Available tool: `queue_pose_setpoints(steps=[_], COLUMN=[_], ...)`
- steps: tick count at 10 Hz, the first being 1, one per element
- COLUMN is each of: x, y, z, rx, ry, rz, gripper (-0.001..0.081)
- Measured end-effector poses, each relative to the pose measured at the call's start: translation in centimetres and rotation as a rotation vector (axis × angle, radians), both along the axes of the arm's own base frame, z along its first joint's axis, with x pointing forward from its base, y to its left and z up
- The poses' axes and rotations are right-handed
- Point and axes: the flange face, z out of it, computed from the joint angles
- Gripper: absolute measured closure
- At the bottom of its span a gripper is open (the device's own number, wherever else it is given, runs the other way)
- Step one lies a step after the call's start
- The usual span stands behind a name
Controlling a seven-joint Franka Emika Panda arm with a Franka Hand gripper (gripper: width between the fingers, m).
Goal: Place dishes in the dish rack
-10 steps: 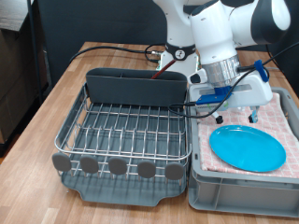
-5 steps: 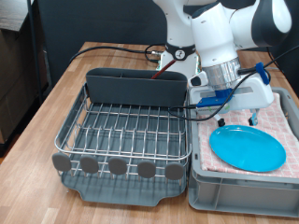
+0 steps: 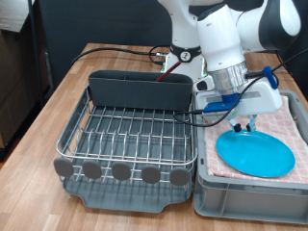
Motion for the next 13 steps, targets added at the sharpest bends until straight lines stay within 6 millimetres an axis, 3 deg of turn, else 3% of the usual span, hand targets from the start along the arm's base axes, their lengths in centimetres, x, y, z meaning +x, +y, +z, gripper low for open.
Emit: queue_pose_setpoints(steps=[1, 3, 9, 10, 11, 12, 13], x=[0.1, 0.2, 1.9, 2.0, 2.0, 2.0, 1.8], y=[0.0, 0.1, 0.7, 0.7, 0.6, 0.5, 0.3], z=[0.0, 0.1, 2.7, 3.2, 3.8, 4.3, 4.8], rx=[0.000, 0.000, -0.062, -0.066, -0.071, -0.079, -0.087], ry=[-0.002, -0.007, -0.012, -0.012, -0.009, -0.003, 0.009], rz=[0.003, 0.006, 0.007, -0.001, -0.008, -0.013, -0.020], gripper=[0.0745, 0.0793, 0.0804, 0.0717, 0.0553, 0.0553, 0.0377])
